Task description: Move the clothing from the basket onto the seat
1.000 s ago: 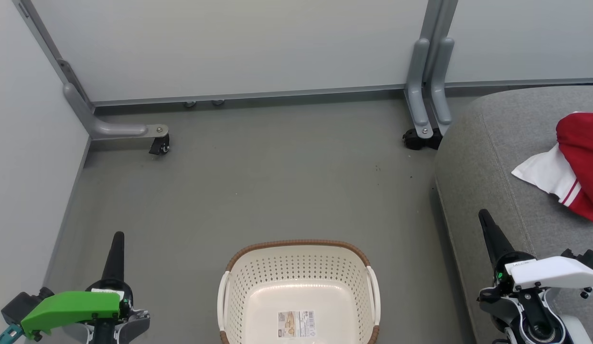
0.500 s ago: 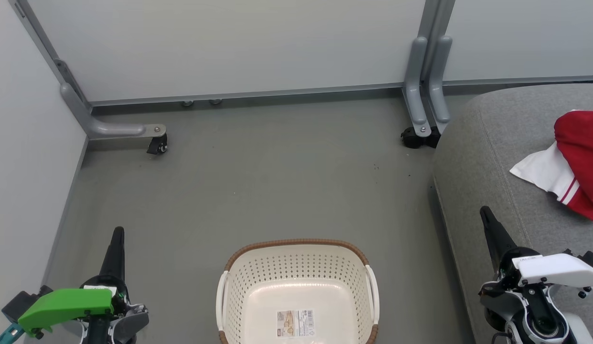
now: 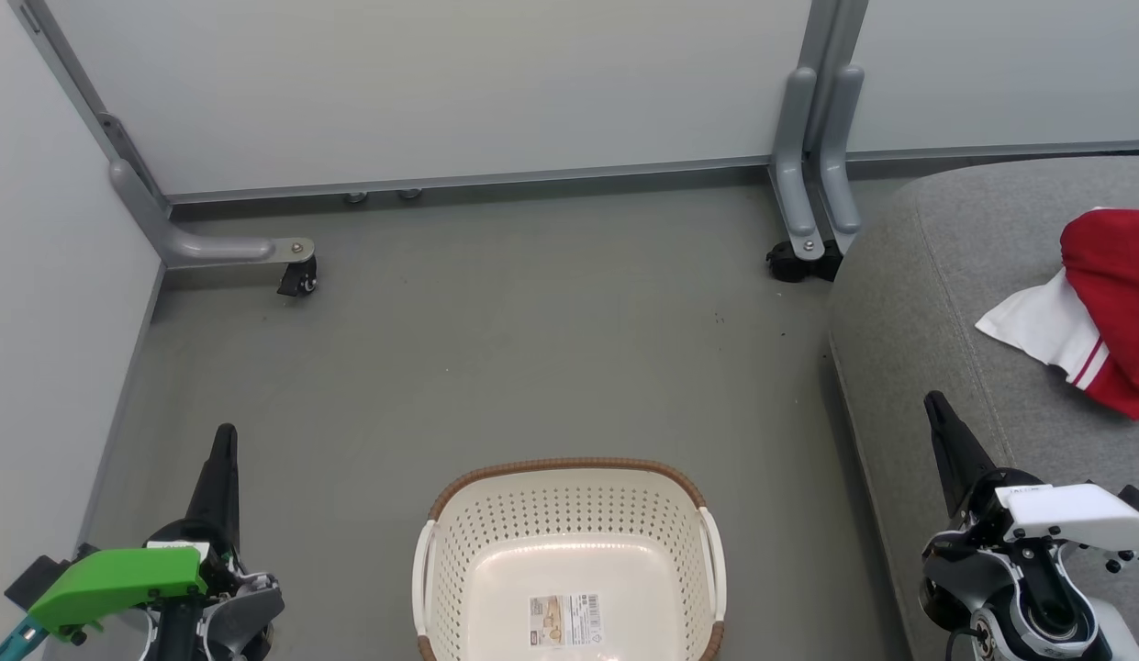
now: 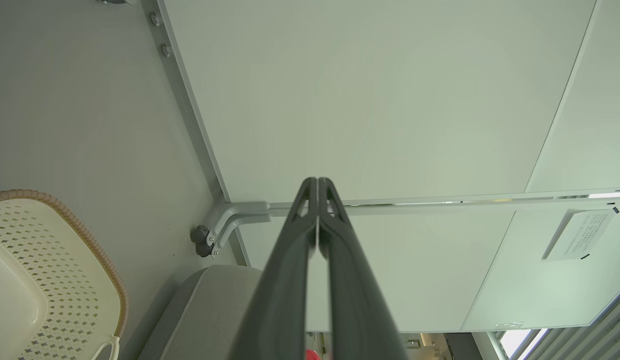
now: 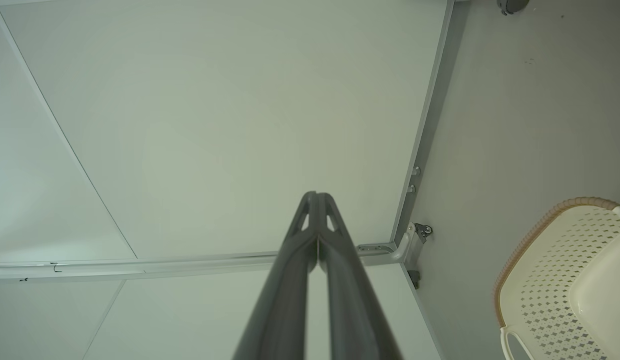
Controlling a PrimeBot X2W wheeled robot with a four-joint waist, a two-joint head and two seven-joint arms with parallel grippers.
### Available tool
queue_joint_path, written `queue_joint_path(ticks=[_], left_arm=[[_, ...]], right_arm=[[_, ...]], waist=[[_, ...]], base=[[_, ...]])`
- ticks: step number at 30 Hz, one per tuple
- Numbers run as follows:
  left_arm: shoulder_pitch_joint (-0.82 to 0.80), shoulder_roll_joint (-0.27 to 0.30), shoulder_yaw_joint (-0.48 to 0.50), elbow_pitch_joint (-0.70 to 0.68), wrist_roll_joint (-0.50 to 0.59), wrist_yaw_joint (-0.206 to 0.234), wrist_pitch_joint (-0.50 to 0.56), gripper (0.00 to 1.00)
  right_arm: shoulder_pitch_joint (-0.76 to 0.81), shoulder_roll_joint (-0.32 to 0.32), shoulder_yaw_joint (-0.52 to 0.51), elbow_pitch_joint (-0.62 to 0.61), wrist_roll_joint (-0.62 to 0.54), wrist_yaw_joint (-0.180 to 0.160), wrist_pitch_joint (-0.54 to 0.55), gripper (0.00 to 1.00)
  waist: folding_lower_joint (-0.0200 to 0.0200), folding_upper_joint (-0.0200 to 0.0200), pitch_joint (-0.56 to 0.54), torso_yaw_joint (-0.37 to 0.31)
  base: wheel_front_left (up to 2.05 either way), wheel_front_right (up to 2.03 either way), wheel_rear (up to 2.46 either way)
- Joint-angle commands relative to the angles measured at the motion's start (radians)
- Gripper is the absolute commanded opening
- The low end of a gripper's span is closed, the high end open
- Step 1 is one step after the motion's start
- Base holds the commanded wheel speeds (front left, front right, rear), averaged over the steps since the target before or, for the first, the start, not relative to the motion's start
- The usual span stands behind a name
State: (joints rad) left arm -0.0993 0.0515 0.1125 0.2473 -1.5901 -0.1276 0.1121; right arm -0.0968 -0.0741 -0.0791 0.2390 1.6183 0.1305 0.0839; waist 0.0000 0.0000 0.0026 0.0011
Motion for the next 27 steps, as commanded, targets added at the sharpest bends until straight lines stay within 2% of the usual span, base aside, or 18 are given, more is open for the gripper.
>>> queue_joint_path(ticks=[1, 27], left_arm=[[-0.017, -0.002, 0.004, -0.003, -0.023, -0.006, 0.003, 0.0], [-0.015, -0.002, 0.004, -0.003, -0.024, -0.006, 0.006, 0.0]], right_arm=[[-0.015, 0.0, -0.003, 0.006, 0.02, 0.0, 0.005, 0.0], [-0.014, 0.007, -0.013, 0.008, 0.012, 0.0, 0.012, 0.0]], waist=[[0.0, 0.0, 0.0, -0.001], [0.0, 0.0, 0.001, -0.001]], base=[[0.0, 0.0, 0.0], [0.0, 0.0, 0.0]])
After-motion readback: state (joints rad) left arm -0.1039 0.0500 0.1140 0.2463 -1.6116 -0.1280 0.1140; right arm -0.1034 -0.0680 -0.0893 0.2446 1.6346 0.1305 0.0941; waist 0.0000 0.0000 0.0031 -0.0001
